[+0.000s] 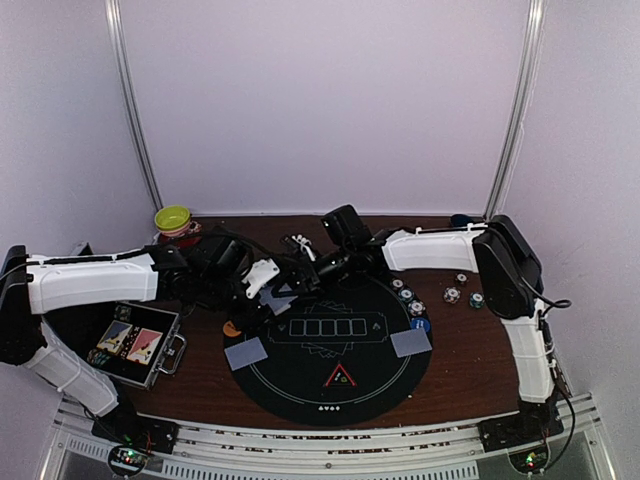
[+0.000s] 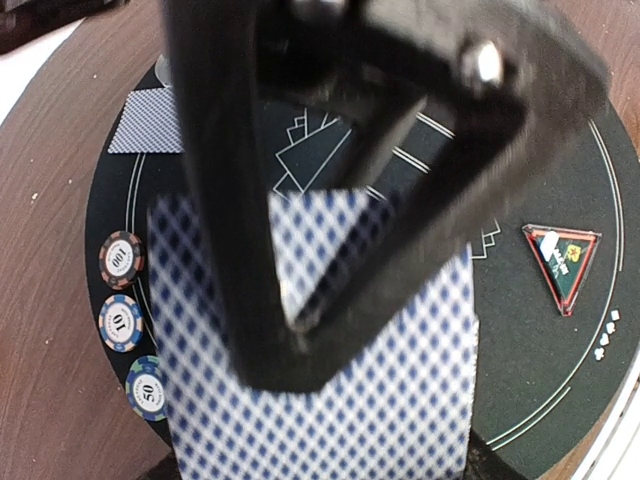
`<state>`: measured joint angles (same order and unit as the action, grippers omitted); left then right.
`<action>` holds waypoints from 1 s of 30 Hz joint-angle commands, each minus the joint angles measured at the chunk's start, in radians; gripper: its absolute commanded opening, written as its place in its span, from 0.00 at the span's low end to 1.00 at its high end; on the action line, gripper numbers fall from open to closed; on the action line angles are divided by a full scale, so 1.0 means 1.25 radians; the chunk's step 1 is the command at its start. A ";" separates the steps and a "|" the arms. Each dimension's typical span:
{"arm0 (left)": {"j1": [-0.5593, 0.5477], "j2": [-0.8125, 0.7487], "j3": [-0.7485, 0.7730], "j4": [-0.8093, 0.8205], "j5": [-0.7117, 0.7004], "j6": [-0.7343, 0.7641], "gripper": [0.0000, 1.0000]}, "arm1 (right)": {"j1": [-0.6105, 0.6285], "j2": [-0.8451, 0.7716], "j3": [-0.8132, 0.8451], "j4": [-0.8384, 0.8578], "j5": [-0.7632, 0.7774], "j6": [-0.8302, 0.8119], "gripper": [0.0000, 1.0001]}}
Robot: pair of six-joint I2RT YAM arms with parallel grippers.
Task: Distribute texas hold em gaming equipment
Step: Pick up the poker card from the face-down deck piles.
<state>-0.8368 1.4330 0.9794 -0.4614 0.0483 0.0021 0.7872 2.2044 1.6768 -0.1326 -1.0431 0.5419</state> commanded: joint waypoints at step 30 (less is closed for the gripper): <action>0.000 -0.001 0.008 0.048 0.014 0.009 0.64 | -0.057 -0.099 -0.064 0.038 -0.070 0.058 0.00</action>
<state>-0.8368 1.4330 0.9798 -0.4419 0.0563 0.0021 0.7418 2.1262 1.6096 -0.0879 -1.1454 0.6212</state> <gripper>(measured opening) 0.639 0.010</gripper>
